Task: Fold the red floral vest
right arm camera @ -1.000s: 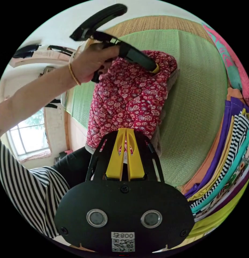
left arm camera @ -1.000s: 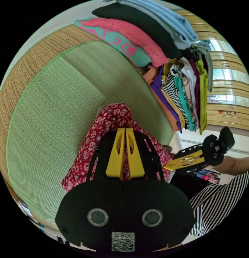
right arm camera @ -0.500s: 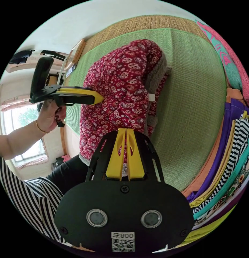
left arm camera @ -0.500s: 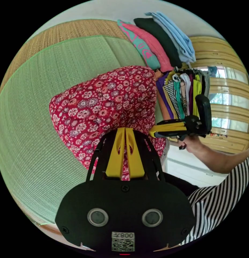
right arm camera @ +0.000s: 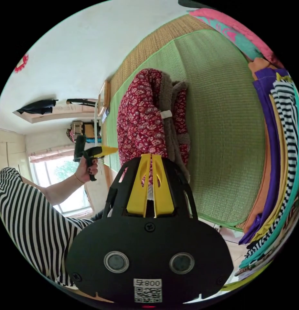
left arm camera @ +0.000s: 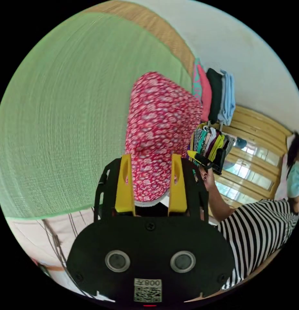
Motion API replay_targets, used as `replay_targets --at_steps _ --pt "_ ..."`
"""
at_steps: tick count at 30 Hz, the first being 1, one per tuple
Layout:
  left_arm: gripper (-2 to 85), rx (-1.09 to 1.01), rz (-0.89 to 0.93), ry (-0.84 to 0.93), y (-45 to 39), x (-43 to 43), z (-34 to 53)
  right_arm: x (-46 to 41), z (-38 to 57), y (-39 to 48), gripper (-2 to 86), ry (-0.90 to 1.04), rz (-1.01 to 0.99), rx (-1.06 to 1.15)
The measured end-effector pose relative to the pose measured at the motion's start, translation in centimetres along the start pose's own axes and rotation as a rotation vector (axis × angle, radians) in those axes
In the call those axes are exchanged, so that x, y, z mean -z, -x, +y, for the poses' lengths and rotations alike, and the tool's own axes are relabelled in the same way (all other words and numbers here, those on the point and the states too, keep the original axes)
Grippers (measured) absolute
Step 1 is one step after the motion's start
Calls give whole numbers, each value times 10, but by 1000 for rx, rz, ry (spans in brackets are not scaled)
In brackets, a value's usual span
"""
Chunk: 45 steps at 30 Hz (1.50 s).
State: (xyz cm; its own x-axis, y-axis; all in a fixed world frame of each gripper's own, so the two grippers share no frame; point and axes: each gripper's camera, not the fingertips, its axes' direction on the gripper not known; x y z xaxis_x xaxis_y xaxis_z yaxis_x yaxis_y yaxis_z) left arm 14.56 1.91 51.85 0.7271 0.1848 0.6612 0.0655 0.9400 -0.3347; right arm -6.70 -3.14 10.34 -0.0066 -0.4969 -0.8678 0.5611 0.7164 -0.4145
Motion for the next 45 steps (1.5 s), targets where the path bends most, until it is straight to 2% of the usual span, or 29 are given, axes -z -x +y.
replay_targets --at_steps 2,8,21,26,34,45 --pt "200 60 87 65 33 -8 -2 7 5 -12 69 -2 15 -11" --pt "233 70 201 161 70 -20 -16 7 9 -61 109 53 -35 -62" --pt "250 106 401 214 120 -23 -19 25 45 -146 141 47 -216 -60" --pt "241 95 454 223 127 -26 -19 29 69 -180 141 47 -369 -90" --pt "195 91 540 208 115 -33 -10 52 120 -211 118 57 -532 -140" --pt "178 33 568 233 44 -27 22 124 225 -183 87 25 -517 -142"
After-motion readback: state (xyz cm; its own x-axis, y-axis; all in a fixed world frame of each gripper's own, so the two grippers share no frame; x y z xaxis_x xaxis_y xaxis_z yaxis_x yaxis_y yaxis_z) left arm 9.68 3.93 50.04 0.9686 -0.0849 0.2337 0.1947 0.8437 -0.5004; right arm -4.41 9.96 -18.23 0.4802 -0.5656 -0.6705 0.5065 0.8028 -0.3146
